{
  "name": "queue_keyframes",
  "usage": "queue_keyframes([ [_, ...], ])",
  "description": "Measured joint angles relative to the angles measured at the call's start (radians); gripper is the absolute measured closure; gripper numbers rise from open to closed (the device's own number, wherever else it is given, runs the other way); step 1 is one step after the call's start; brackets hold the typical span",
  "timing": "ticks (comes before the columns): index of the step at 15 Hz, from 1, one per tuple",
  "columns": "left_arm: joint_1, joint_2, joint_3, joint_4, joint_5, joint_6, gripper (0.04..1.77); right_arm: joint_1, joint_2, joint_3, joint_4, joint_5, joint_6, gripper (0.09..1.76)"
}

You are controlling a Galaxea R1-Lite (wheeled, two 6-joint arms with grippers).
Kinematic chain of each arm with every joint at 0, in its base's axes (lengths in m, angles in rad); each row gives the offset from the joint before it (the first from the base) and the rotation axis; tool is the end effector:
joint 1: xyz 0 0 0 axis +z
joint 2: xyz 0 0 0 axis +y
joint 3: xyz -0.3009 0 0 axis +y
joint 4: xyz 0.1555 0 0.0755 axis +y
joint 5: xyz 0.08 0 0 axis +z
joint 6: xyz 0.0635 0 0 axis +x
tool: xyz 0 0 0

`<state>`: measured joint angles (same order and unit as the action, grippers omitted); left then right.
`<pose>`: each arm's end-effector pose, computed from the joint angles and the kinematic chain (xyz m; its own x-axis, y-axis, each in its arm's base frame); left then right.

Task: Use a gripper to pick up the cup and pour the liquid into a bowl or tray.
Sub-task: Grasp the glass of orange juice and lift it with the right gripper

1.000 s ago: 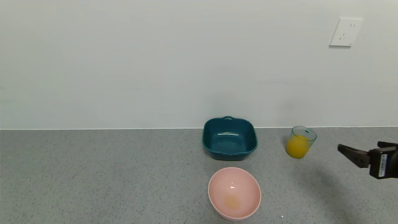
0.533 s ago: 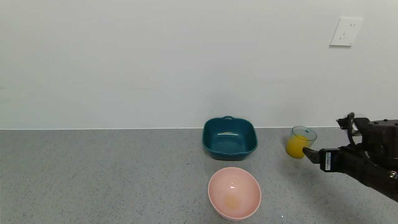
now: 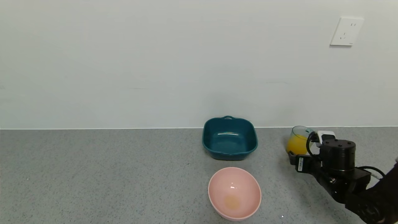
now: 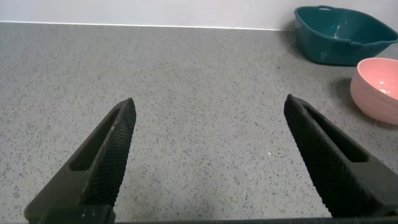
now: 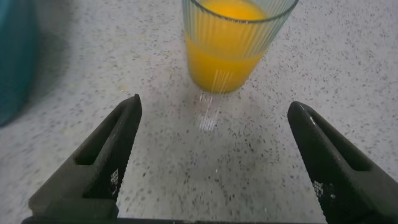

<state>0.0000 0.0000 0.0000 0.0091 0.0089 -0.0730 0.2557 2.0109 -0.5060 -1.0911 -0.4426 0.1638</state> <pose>-0.0019 0.0006 0.0742 0.9999 0.0089 -0.0091 -0.0095 0.9973 -0.0729 0.3354 0.0596 0.0668 0.9088 -0.2051 -0.3633 0.2123 0.9770 -0.0206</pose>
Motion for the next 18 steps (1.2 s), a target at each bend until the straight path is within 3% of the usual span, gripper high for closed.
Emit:
queue_keyframes([
  [8, 0.000, 0.000, 0.000, 0.000, 0.000, 0.000, 0.09, -0.045, 0.267, -0.042, -0.286, -0.028, 0.001, 0.14],
  [18, 0.000, 0.000, 0.000, 0.000, 0.000, 0.000, 0.09, -0.070, 0.364, -0.172, -0.333, -0.022, -0.002, 0.14],
])
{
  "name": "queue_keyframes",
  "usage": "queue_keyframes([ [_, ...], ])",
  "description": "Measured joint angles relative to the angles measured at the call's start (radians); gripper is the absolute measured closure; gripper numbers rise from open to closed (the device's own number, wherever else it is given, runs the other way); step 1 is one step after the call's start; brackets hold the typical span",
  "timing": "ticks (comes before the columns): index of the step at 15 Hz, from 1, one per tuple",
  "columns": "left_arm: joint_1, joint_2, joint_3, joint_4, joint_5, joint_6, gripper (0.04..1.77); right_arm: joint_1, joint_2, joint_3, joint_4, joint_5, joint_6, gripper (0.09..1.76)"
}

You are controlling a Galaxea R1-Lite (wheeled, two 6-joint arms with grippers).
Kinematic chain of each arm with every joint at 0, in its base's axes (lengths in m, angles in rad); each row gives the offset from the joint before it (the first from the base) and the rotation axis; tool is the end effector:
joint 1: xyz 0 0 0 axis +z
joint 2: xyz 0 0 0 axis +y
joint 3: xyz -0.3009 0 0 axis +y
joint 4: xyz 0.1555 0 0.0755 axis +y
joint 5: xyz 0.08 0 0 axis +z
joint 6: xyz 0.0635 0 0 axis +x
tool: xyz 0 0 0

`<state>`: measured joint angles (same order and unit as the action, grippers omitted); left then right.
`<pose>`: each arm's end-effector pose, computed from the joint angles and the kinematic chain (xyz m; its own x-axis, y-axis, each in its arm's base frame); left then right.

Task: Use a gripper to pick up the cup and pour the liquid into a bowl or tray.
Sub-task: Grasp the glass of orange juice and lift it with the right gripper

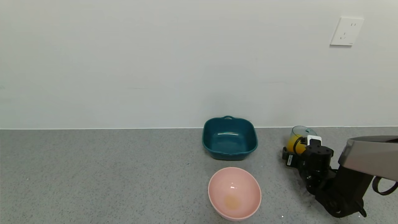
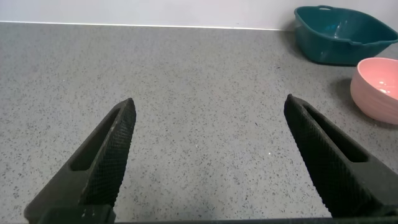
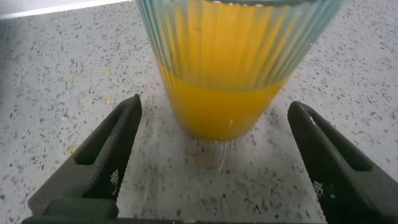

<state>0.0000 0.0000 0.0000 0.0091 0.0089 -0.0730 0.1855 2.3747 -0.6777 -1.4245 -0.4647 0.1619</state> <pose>-0.0019 0.0006 0.0742 0.9999 0.0089 -0.0091 -0.0095 0.9973 -0.0729 0.4020 0.0465 0.0082 0.9289 -0.2817 -0.2406 0.2986 0.9537 0.0362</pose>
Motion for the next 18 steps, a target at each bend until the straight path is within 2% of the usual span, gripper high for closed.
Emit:
queue_keyframes([
  [18, 0.000, 0.000, 0.000, 0.000, 0.000, 0.000, 0.09, -0.062, 0.087, -0.195, 0.041, 0.042, -0.063, 0.14],
])
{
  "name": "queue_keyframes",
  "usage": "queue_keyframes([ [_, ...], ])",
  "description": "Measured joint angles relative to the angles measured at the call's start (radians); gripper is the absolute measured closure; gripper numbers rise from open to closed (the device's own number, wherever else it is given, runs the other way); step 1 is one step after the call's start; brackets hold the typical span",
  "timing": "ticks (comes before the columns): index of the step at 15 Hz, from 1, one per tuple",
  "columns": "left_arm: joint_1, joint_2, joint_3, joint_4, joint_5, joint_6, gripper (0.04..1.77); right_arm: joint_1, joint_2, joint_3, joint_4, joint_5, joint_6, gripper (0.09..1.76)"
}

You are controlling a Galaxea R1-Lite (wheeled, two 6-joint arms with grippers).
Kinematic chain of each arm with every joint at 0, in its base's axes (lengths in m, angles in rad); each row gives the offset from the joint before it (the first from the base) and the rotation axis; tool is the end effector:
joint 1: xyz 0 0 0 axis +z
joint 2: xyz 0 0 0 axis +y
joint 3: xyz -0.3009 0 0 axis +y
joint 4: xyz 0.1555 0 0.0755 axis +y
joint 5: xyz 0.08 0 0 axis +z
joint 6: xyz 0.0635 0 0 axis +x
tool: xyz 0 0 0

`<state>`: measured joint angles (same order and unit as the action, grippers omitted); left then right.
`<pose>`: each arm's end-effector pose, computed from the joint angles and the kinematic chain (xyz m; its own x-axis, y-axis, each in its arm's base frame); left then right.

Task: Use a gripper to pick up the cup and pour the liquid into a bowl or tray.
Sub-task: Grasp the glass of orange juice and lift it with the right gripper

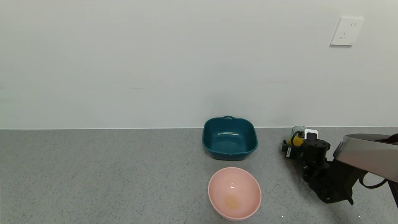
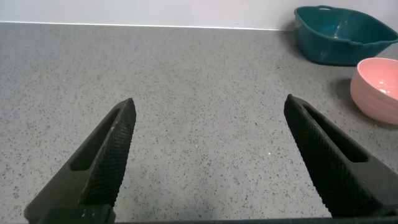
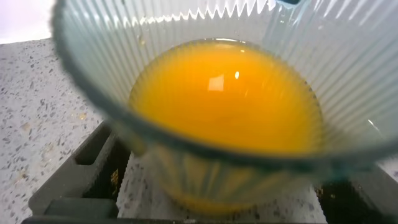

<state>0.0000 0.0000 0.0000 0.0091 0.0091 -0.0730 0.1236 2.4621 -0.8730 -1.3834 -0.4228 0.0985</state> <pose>-0.0019 0.0006 0.0742 0.9999 0.0091 -0.0091 -0.0097 0.9973 -0.0728 0.4416 0.0286 0.0041 0.9365 -0.2971 -0.1863 0.3047 0.9524 0.0129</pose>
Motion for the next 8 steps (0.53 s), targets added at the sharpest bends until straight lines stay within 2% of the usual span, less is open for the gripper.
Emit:
queue_keyframes([
  [8, 0.000, 0.000, 0.000, 0.000, 0.000, 0.000, 0.09, -0.021, 0.011, -0.057, 0.033, 0.010, 0.000, 0.14],
])
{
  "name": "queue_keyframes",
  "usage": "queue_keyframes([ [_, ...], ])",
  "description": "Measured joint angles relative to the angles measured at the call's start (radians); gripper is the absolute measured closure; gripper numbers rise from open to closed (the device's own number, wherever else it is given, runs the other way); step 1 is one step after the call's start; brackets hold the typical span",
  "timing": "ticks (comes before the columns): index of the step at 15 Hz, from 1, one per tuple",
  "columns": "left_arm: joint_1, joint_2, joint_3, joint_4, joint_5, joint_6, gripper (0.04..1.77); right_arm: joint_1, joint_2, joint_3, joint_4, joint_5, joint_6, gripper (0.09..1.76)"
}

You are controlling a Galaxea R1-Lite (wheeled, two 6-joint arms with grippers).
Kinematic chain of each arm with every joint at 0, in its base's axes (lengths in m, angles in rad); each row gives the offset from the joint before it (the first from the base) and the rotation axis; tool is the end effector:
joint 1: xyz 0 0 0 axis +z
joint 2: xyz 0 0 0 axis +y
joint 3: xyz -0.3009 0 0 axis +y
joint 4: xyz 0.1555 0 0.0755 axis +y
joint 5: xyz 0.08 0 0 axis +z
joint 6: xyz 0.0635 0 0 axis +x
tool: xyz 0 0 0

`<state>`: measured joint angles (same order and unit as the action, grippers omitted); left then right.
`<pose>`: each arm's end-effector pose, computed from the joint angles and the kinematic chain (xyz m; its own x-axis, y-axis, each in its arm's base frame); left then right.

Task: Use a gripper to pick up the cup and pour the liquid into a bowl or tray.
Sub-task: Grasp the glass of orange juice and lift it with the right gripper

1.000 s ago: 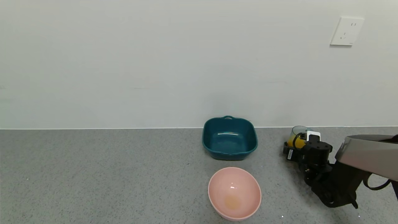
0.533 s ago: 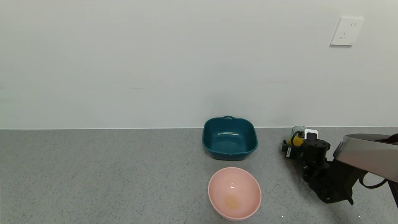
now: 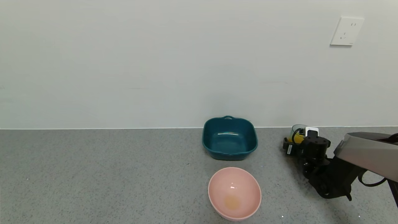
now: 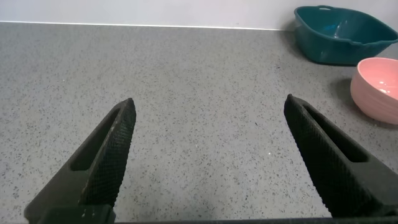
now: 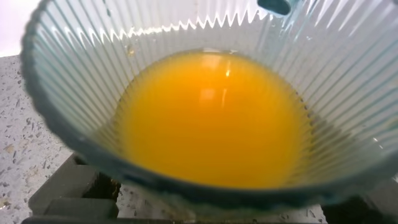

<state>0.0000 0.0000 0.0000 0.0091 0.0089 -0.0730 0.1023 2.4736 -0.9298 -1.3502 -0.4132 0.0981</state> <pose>-0.0019 0.0006 0.0742 0.9999 0.0089 -0.0091 -0.0095 0.9973 -0.0729 0.4517 0.0207 0.0064 0.9350 -0.3077 -0.1762 0.3158 0.9486 0.0192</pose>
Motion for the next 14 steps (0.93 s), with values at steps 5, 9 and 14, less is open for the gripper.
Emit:
queue_keyframes([
  [5, 0.000, 0.000, 0.000, 0.000, 0.000, 0.000, 0.09, 0.001, 0.004, -0.008, -0.001, 0.000, -0.001, 0.47],
  [9, 0.000, 0.000, 0.000, 0.000, 0.000, 0.000, 0.09, 0.001, 0.002, -0.005, -0.002, 0.000, -0.001, 0.48],
  [14, 0.000, 0.000, 0.000, 0.000, 0.000, 0.000, 0.09, 0.001, 0.001, -0.003, -0.002, 0.000, -0.001, 0.48],
])
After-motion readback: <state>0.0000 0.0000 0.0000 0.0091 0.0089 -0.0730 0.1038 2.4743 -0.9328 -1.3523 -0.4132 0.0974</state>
